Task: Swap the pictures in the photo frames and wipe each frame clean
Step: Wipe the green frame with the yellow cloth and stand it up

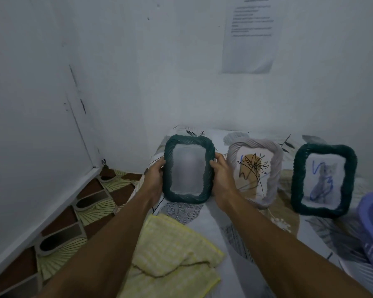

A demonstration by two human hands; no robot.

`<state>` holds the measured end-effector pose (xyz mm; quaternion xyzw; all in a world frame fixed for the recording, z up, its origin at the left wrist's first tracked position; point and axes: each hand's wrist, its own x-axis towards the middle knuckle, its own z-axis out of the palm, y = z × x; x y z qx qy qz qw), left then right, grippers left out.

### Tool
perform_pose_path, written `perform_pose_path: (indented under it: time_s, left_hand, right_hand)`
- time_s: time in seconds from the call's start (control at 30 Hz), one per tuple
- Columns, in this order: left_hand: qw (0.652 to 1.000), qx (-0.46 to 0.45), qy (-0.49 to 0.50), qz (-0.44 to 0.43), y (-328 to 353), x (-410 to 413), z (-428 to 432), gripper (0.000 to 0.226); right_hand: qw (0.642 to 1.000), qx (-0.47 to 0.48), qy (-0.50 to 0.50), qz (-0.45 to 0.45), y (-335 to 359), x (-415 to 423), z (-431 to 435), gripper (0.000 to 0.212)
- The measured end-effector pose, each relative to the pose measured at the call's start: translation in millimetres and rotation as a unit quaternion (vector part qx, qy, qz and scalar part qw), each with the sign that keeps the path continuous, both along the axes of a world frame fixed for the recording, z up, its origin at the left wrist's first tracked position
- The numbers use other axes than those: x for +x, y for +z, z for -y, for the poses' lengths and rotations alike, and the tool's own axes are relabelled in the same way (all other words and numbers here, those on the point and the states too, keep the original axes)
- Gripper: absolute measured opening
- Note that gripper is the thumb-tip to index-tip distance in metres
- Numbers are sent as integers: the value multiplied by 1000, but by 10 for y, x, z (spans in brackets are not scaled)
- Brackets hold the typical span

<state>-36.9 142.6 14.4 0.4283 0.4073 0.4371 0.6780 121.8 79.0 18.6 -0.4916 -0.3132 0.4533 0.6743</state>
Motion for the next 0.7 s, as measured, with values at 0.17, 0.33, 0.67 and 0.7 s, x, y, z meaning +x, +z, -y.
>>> perform_pose_path:
  time_s: [0.17, 0.33, 0.67, 0.7]
  left_hand:
    - [999, 44, 6, -8, -105, -22, -9, 31]
    - [954, 216, 123, -165, -93, -51, 282, 19]
    - [664, 514, -123, -529, -467, 410, 1421, 54]
    - [655, 510, -131, -542, -535, 452, 1487, 59]
  right_hand:
    - [997, -54, -17, 58, -185, 10, 71, 33]
    - [978, -82, -33, 191, -274, -13, 530, 26]
    - [757, -107, -56, 642, -466, 772, 1960, 15]
    - [735, -117, -63, 666, -492, 869, 2060, 14]
